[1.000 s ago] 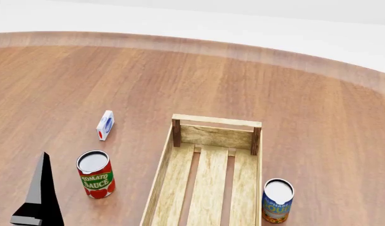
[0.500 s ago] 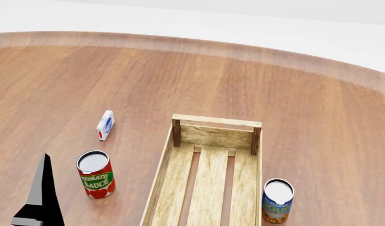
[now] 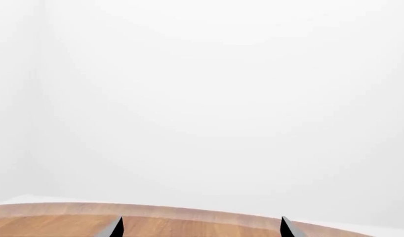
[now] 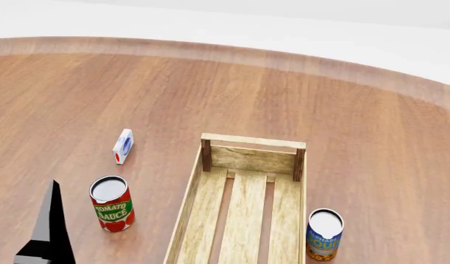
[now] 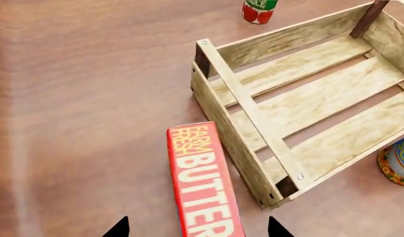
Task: Pick up the butter and put it in the tray.
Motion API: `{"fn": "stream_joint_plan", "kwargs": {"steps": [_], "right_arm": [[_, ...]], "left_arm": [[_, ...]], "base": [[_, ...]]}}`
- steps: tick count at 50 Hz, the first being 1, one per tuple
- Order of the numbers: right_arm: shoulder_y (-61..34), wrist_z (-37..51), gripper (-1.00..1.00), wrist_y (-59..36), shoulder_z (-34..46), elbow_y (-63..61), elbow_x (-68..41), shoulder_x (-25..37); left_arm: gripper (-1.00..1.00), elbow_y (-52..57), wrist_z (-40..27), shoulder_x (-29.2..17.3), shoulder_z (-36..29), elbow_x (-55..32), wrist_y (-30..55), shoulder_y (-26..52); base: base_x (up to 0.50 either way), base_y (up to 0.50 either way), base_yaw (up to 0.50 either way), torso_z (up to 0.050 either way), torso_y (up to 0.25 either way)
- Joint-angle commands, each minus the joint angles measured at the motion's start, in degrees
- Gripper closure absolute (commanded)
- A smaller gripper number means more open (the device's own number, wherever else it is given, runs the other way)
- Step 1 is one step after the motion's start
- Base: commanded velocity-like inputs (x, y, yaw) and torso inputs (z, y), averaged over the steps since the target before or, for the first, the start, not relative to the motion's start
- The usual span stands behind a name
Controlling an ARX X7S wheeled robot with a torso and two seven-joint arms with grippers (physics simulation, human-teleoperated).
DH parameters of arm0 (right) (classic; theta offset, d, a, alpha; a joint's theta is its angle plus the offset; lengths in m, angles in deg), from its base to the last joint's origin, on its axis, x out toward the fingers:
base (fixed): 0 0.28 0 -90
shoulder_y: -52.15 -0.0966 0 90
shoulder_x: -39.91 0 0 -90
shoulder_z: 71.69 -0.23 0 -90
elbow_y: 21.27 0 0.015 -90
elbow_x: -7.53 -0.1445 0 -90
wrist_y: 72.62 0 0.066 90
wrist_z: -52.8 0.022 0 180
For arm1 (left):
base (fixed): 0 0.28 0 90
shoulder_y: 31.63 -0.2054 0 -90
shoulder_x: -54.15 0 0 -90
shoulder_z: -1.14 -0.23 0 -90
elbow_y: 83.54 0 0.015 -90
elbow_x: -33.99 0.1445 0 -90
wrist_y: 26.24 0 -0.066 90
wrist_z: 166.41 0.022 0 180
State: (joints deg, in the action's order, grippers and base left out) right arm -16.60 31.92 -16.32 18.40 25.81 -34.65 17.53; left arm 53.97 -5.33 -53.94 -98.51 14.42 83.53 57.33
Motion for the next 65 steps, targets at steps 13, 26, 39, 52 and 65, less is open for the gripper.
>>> {"fn": "stream_joint_plan", "kwargs": {"steps": [13,26,39,52,65], "right_arm": [[-32.25,-7.43,-1.00,-19.37,20.24,1.54,4.71,-4.09],[-35.25,-11.41,-1.00,-19.62,30.42,2.16,10.55,-8.31],[-30.35,-10.01,-1.00,-18.96,30.51,3.30,9.70,-5.98],[-28.86,-8.83,-1.00,-18.38,29.37,3.83,9.11,-4.76],[-30.16,-8.88,-1.00,-19.55,28.96,3.24,8.53,-4.60]], "left_arm": [[-1.00,-0.47,-0.64,-0.73,-0.50,-0.54,-0.49,0.26],[-1.00,0.03,-1.25,-1.20,-0.43,-1.06,-0.39,0.33],[-1.00,-0.08,-1.55,-1.58,-0.47,-1.41,-0.90,0.25],[-1.00,-0.41,-1.84,-1.89,-0.87,-1.41,-1.28,0.28],[-1.00,-0.86,-2.04,-2.12,-1.34,-1.36,-1.76,0.32]], "base": [[0.00,0.00,0.00,0.000,0.000],[0.00,0.00,0.00,0.000,0.000],[0.00,0.00,0.00,0.000,0.000],[0.00,0.00,0.00,0.000,0.000],[0.00,0.00,0.00,0.000,0.000]]}}
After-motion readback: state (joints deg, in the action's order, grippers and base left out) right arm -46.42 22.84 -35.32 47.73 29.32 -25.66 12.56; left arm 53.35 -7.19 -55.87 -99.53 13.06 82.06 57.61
